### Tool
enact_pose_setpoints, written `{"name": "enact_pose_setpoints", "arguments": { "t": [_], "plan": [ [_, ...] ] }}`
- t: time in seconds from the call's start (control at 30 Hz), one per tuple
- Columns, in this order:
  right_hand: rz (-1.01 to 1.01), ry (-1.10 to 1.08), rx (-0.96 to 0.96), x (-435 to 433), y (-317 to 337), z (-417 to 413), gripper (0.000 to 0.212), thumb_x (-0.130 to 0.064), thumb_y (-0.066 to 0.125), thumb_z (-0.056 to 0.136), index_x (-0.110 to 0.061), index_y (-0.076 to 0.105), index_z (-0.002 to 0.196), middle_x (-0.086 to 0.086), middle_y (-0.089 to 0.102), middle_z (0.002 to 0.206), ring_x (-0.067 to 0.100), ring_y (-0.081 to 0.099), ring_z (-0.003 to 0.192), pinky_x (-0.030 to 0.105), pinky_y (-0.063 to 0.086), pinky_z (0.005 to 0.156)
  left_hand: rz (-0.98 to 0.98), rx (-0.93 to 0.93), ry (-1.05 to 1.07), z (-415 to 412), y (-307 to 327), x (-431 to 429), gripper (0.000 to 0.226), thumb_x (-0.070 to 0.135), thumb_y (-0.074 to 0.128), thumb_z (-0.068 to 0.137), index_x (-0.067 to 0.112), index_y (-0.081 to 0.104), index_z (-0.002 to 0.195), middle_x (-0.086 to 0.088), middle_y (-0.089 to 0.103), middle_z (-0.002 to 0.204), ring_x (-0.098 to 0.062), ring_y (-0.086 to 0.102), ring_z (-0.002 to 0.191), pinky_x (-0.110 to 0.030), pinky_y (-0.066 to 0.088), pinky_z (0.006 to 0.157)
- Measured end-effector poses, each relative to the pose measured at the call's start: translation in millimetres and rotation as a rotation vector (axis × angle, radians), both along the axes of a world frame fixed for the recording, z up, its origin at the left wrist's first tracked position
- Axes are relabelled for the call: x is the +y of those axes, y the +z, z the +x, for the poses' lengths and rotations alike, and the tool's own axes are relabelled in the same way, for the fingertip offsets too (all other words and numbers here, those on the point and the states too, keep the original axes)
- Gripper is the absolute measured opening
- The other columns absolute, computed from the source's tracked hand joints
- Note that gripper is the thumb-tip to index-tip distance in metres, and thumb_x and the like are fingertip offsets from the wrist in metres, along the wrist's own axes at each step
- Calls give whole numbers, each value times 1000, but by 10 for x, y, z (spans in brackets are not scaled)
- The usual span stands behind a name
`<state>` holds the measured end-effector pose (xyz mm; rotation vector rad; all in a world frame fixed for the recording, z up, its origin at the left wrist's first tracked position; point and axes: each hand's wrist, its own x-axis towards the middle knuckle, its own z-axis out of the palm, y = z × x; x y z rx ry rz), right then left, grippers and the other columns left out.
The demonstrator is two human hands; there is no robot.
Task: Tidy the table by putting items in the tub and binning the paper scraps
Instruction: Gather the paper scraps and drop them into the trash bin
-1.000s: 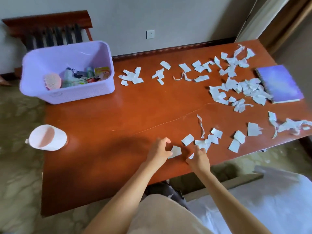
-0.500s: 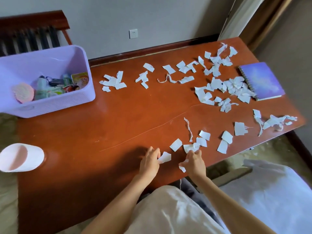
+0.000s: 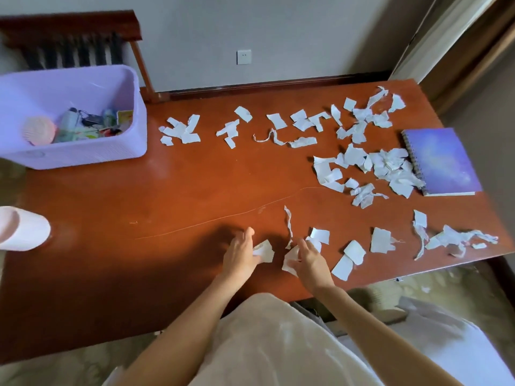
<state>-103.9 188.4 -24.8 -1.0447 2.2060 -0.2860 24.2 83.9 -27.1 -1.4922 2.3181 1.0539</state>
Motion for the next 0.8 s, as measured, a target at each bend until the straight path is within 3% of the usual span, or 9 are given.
{"name": "enact_pose_setpoints", "arguments": {
  "t": [0.1,0.2,0.3,0.43,0.57,0.7,0.8],
  "plan": [
    [-11,126,42,8,-25,-164,57,-11,61,88,-16,37,139,12,42,134,31,54,117,30,50,94,-43,-28,41,-123,10,92,52,25,73,77,15,43,118,-7,46,122,-23,46,118,-32,46,83],
    [-38,256,125,21,-36,-243,45,-3,59,87,-13,48,129,14,43,127,29,57,104,26,52,84,-96,-43,47,-223,16,125,34,21,72,79,10,52,103,-6,43,115,-21,44,112,-25,40,72],
    [-33,290,189,-5,-50,-311,38,-4,60,87,-12,50,123,12,45,122,26,54,98,28,55,79,-133,-38,64,-316,25,144,24,15,68,82,8,54,100,-7,47,117,-21,43,111,-26,41,76],
    [-23,242,108,-57,-58,-377,30,-17,62,87,-10,51,114,9,52,116,24,52,103,29,49,83,-76,-37,145,-369,71,180,17,18,60,88,6,52,99,-10,62,107,-28,56,102,-34,42,79],
    [-38,143,9,-101,-46,-445,18,-18,62,86,-15,46,94,9,57,100,21,52,80,31,53,74,-32,45,262,-349,71,196,20,17,63,85,11,44,84,-15,64,98,-33,59,95,-30,34,65],
    [-136,-40,-128,-226,-11,-614,32,-15,63,87,-12,55,117,11,61,115,21,61,89,24,55,73,66,144,235,-391,114,163,27,18,68,82,9,55,103,-5,58,95,-23,56,87,-33,43,72],
    [-188,-164,-145,-290,44,-807,26,-15,62,88,-10,63,114,11,64,117,22,62,96,18,50,68,197,153,124,-452,173,169,40,20,72,78,18,50,111,0,52,99,-18,53,89,-30,47,75]
  ]
}}
